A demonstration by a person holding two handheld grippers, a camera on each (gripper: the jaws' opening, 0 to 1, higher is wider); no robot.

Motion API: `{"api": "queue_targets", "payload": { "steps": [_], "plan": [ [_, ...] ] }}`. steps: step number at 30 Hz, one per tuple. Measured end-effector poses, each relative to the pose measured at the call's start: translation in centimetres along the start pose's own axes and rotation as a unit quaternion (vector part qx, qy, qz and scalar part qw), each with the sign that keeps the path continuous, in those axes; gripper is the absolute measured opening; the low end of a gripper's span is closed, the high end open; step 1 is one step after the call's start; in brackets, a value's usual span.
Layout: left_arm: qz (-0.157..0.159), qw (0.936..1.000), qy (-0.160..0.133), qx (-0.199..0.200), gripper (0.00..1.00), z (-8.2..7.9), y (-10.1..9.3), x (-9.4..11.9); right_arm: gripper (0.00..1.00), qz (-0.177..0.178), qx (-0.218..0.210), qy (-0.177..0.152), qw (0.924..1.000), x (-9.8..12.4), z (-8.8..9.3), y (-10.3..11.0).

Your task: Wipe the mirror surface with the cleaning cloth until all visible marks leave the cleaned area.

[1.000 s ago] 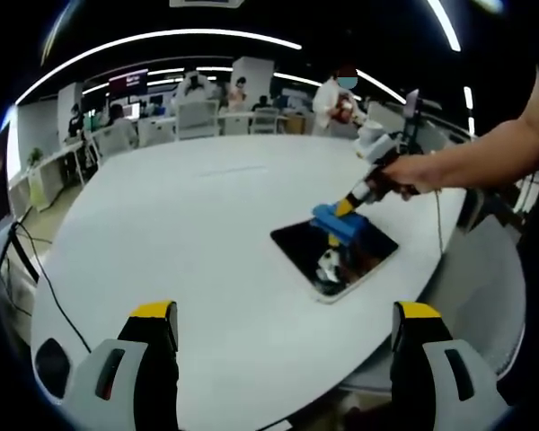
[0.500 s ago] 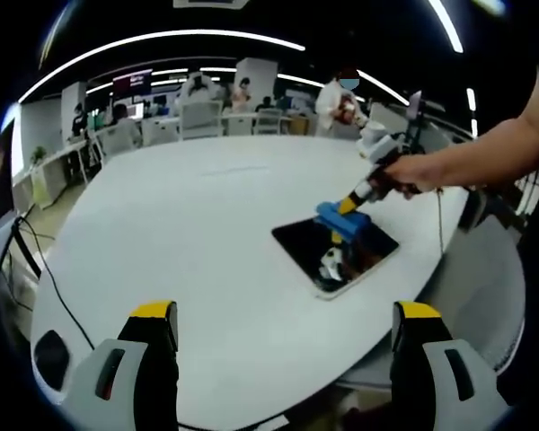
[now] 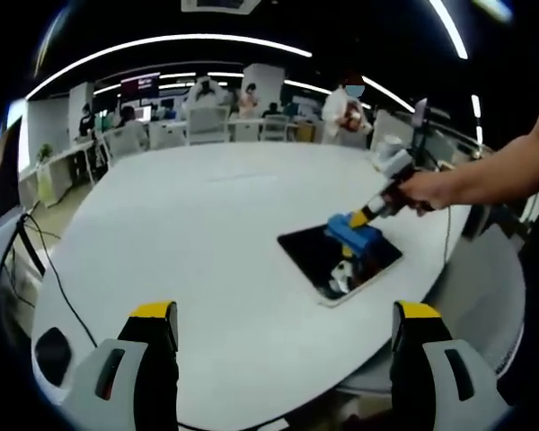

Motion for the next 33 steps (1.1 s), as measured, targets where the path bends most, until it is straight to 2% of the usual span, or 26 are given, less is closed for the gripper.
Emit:
{"api": "queue_targets", "payload": {
  "steps": [15, 33],
  "plan": [
    [0.004, 0.9999, -0.01, -0.005, 1.0, -0.6, -0.8, 0.3, 0.0, -0.006, -0.01, -0.008, 0.9999, 0.9, 2.3, 0.7],
    [0.009, 0.9999, -0.003, -0.013, 1.0, -0.2, -1.6, 0.3, 0.0, -0.017, -0.013, -0.011, 0.9997, 2.6, 6.0, 1.9]
  ]
}}
Point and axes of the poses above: the point that each gripper's makers call its tool centre point, and the gripper's own axes: x roughly backward along the fingers, y roughly to its left, z roughly out of its underside, the point moved 1 cm from there along x, roughly backward along the fingers, and after that the axes turned 2 degrees about -z, right-handed, at the moved point
